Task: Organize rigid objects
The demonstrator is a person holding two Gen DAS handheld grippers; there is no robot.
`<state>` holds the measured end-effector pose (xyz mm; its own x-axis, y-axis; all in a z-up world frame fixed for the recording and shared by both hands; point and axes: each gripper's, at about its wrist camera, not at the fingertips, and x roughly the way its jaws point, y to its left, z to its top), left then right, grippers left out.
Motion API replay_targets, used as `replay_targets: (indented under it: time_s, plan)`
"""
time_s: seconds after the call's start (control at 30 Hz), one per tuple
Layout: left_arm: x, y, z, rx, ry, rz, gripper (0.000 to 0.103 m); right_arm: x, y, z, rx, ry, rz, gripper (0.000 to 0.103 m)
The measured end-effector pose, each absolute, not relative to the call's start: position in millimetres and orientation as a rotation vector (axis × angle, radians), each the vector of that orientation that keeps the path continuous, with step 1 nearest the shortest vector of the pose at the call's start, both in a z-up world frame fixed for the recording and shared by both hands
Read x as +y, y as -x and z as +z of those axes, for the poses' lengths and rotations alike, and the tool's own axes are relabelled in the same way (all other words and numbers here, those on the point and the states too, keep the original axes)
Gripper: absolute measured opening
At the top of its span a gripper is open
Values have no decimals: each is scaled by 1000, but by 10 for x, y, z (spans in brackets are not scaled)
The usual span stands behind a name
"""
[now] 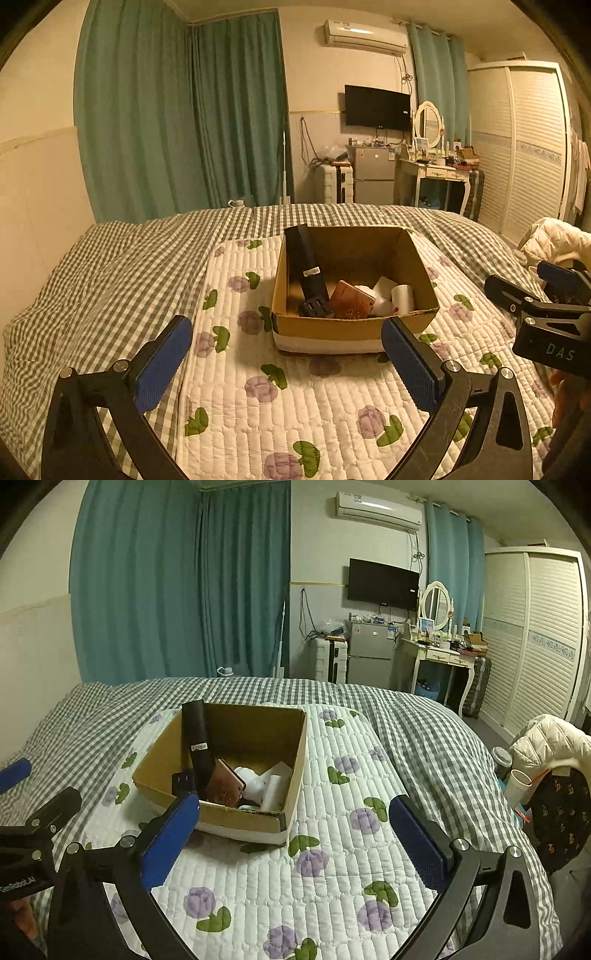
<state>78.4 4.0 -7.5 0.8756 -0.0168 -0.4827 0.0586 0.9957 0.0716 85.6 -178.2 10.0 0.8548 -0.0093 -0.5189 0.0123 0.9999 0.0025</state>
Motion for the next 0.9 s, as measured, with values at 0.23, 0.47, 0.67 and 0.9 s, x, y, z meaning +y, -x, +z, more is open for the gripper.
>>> replay_targets:
  time_s: [0.23,0.47,0.67,0.9]
  plan:
    - [35,-820,-123,517,-88,-36,103,-1739,-845,41,550,8,-12,103]
    - [42,-821,-139,515,-91,-32,103,-1746,-856,33,550,-7,-9,103]
    - [54,-806,-119,505,-87,-24,103,-1748,-859,27,552,-10,-11,103]
    - [55,-800,-90,496,-89,-27,103,-1752,-871,21,558,-17,-8,103]
